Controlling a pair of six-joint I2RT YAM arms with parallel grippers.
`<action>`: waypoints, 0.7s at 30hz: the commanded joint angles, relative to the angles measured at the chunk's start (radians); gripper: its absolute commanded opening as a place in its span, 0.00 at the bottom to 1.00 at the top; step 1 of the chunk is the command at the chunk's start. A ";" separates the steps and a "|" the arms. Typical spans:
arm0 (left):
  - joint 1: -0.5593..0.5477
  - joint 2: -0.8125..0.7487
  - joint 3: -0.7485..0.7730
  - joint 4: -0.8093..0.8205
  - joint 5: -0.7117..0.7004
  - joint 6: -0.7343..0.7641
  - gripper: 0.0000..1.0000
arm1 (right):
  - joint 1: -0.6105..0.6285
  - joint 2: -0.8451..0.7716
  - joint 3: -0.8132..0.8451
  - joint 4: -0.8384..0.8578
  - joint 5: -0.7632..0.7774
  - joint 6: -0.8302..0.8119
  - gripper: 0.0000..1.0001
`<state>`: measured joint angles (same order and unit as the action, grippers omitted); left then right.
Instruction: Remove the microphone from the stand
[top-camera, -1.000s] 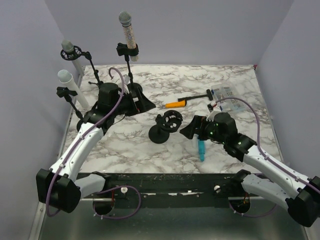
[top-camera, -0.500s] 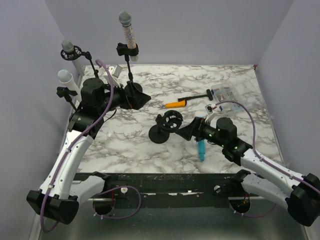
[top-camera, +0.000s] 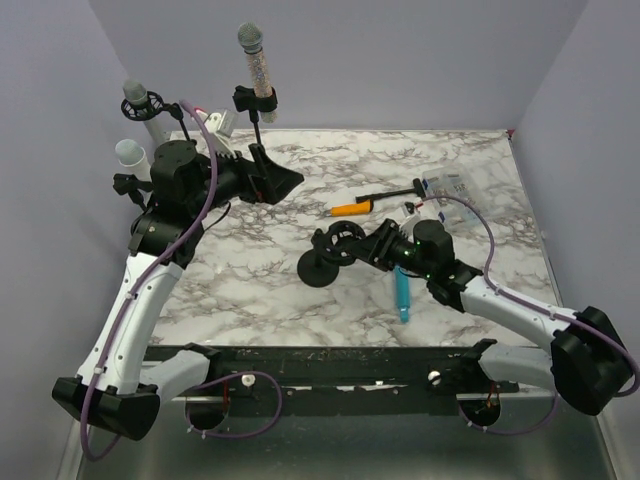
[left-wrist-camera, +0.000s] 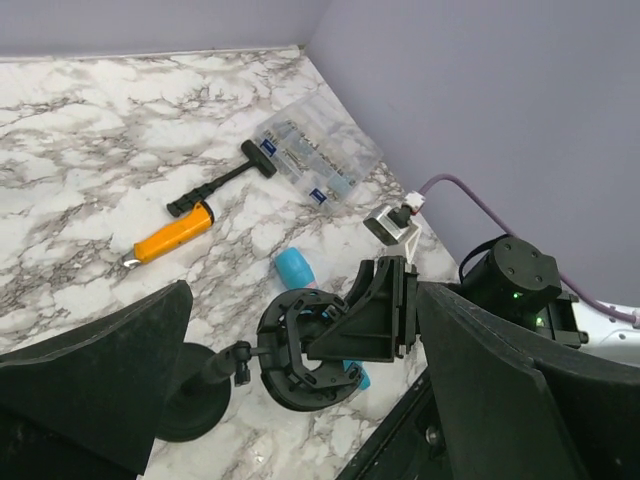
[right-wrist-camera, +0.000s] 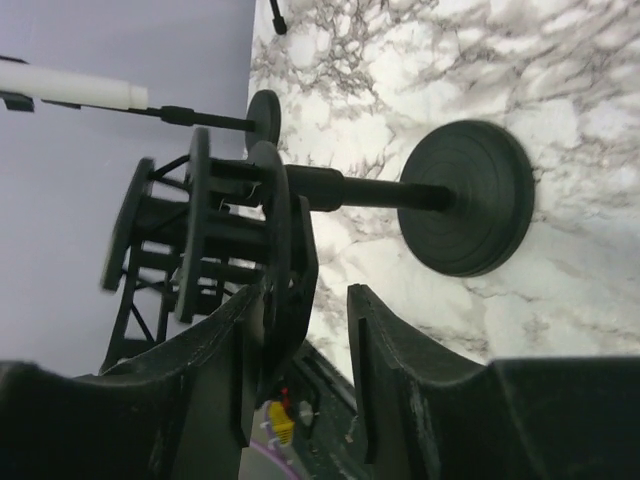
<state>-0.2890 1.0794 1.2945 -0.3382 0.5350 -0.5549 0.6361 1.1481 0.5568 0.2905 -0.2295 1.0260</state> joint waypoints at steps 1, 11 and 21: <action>0.007 -0.037 -0.039 0.001 -0.023 0.078 0.99 | 0.005 0.053 0.004 0.084 -0.059 0.090 0.40; 0.007 -0.103 -0.117 -0.004 -0.137 0.155 0.99 | 0.005 0.125 0.043 0.136 -0.120 0.118 0.19; 0.001 -0.150 -0.172 0.034 -0.217 0.159 0.98 | 0.004 0.245 0.178 0.161 -0.037 0.115 0.03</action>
<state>-0.2882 0.9516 1.1469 -0.3302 0.3847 -0.4145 0.6361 1.3449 0.6491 0.3950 -0.3260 1.1515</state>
